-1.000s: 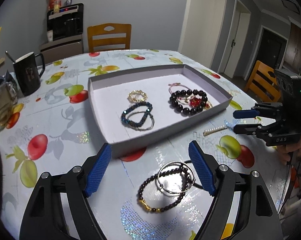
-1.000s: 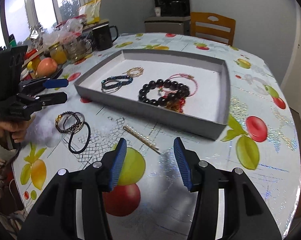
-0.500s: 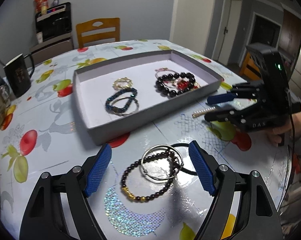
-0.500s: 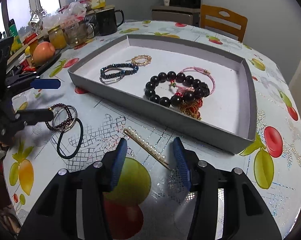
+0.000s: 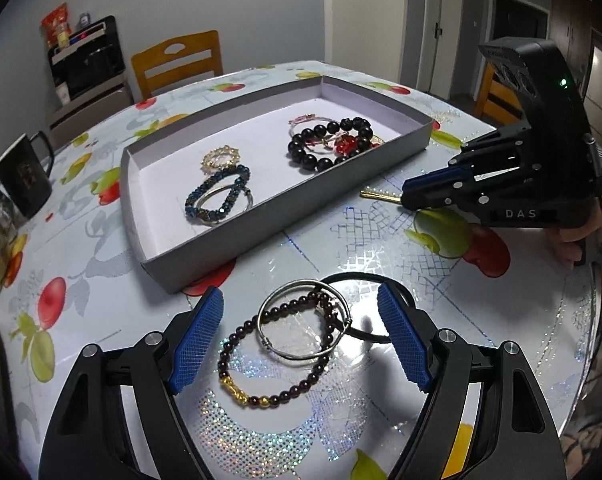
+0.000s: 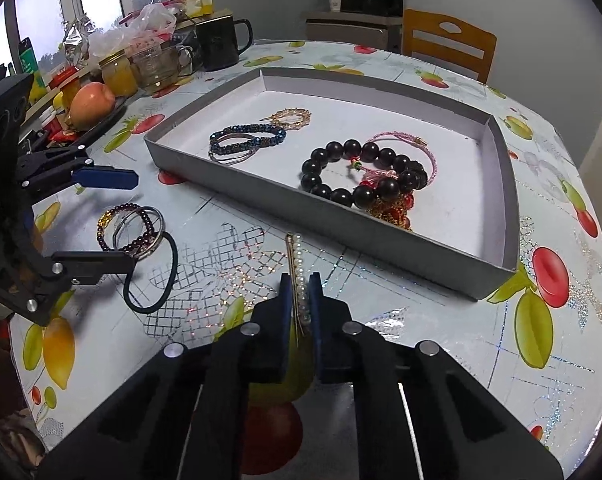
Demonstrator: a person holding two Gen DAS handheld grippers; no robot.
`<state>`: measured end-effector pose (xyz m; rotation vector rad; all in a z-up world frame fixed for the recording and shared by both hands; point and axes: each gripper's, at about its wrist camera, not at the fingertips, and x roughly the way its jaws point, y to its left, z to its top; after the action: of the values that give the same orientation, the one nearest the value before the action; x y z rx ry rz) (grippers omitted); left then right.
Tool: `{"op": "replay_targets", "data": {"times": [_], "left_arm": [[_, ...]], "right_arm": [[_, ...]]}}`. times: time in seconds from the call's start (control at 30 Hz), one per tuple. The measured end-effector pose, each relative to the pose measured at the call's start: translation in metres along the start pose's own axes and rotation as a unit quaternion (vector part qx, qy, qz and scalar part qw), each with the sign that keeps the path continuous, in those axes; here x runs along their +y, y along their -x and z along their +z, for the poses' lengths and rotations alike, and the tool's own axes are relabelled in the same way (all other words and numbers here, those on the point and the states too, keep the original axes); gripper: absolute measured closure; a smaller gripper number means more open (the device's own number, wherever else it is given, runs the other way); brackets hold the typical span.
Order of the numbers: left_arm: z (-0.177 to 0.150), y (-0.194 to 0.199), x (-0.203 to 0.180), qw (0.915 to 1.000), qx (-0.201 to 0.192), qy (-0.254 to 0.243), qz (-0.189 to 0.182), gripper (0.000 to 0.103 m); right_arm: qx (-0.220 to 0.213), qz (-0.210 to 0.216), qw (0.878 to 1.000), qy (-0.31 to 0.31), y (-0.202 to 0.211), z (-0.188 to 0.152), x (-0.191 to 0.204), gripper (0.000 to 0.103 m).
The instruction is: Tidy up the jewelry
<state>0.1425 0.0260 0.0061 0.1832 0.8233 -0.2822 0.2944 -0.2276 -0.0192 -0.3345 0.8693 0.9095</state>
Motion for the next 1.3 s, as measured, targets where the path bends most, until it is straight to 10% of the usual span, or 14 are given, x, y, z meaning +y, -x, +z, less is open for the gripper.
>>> {"op": "replay_targets", "data": {"times": [0.47, 0.57, 0.87, 1.1, 1.3], "left_arm": [[0.002, -0.006, -0.002, 0.9998, 0.012, -0.007, -0.011, 0.055], [0.002, -0.004, 0.001, 0.9998, 0.008, 0.003, -0.019, 0.091], [-0.001, 0.007, 0.016, 0.9981, -0.009, 0.040, -0.046, 0.091], [-0.003, 0.014, 0.012, 0.9994, -0.021, 0.016, -0.020, 0.033], [0.000, 0.002, 0.012, 0.9999, -0.002, 0.007, -0.009, 0.032]], "right_arm": [[-0.001, -0.012, 1.000, 0.000, -0.005, 0.007, 0.001, 0.094], [-0.002, -0.011, 1.000, 0.000, -0.005, 0.007, 0.001, 0.095], [-0.011, -0.008, 1.000, -0.008, -0.001, 0.005, 0.001, 0.095], [-0.009, -0.005, 1.000, -0.010, 0.000, 0.004, 0.000, 0.095], [-0.011, -0.001, 1.000, -0.010, 0.000, 0.004, 0.000, 0.095]]}}
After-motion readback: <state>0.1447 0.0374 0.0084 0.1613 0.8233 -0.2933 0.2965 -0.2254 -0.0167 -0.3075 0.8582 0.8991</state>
